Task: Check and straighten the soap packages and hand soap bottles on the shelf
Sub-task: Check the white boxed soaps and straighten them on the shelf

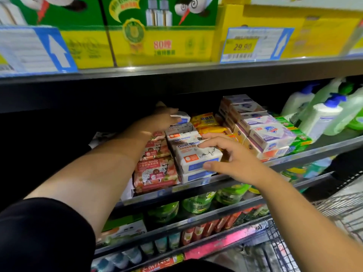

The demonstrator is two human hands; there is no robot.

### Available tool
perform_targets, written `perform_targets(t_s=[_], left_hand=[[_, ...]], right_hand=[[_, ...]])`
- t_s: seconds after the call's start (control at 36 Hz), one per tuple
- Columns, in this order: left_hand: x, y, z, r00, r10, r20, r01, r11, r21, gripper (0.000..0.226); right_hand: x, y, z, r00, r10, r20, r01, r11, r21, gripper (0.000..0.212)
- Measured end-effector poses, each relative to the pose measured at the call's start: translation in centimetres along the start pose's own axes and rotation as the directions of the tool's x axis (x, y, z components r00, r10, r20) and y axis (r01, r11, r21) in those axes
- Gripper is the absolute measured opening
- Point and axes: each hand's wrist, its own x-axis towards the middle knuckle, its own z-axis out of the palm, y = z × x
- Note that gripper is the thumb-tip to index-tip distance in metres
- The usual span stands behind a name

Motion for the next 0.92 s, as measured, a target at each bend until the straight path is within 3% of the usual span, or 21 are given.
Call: perform_targets(t_s=[0.19,0.33,0.42,0.67,0.92], left_hand=[[-0.6,-0.5,0.6,0.995,0.043,0.093,-0.049,0.997,0.058,0.045],[-1.3,-1.0,0.1,0.992,0.082,0.096,-0.095,0.987,0.132,0.047],[-1.7,-1.4,-0.4,0.986,0.1,0.136,-0.126,0.973,0.193,0.051],[-2.9,-1.5,-1.3,0.975,0.065,0.212,-0.122,0.955,0.27,0.056],[-6.1,-3.6,-1.7,0.981,-0.069,0.184,0.004,0.943,0.333,0.051]], right_hand=[[-0.1,0.4,1.8,0.996,0.012,-0.088,-0.013,1.0,-0.008,0.044],[-0.3,0.6,2.1,0.994,0.035,-0.108,-0.045,0.995,-0.09,0.07],[-0.2,0.8,2.2,0.993,0.03,-0.114,-0.043,0.993,-0.112,0.074],[0.0,0.4,1.8,0.996,0.063,-0.061,-0.07,0.989,-0.131,0.075],[1.7,-3.3,-0.4,0.996,0.07,0.058,-0.042,0.921,-0.387,0.087]])
